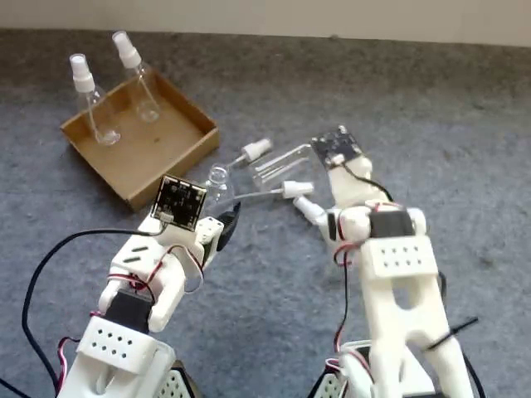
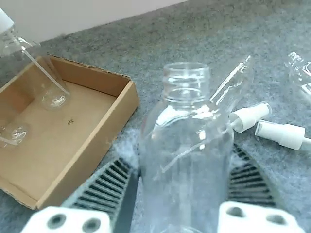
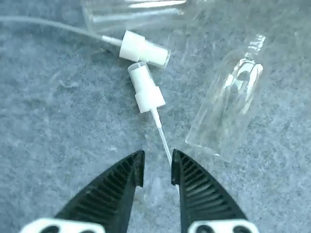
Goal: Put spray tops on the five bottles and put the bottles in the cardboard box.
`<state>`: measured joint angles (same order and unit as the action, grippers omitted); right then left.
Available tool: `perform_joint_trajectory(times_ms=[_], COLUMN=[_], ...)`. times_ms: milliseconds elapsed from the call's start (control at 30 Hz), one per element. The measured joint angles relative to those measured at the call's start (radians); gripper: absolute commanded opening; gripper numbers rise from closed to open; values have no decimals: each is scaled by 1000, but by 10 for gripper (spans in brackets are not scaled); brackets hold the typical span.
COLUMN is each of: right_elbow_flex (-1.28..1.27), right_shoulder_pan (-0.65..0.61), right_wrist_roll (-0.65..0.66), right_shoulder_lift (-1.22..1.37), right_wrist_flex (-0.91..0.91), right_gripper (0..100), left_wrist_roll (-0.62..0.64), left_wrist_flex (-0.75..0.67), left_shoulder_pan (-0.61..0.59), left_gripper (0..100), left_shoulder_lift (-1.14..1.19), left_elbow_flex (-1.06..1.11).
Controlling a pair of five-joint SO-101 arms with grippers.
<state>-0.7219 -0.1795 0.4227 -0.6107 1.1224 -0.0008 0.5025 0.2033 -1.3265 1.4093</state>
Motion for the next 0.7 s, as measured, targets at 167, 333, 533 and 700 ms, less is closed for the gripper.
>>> perform_joint_trajectory(times_ms=[167,333,533,700], right_elbow_flex=[180,342,460,517], right_shoulder_pan=[-15,-20,-58,-106], right_wrist_roll=[98,160,239,252], right_shoulder_lift=[247,430,572,667], right_wrist_flex=[89,158,173,173], right_gripper=[102,192,199,199], left_wrist_roll=[0,0,0,0], left_wrist_flex=[-3,-3,-3,-3], left_shoulder_pan=[-2,-2,0,2], left_gripper=[126,126,126,126], left_shoulder_lift=[-71,-163,-334,-474], left_elbow_flex=[40,94,190,252])
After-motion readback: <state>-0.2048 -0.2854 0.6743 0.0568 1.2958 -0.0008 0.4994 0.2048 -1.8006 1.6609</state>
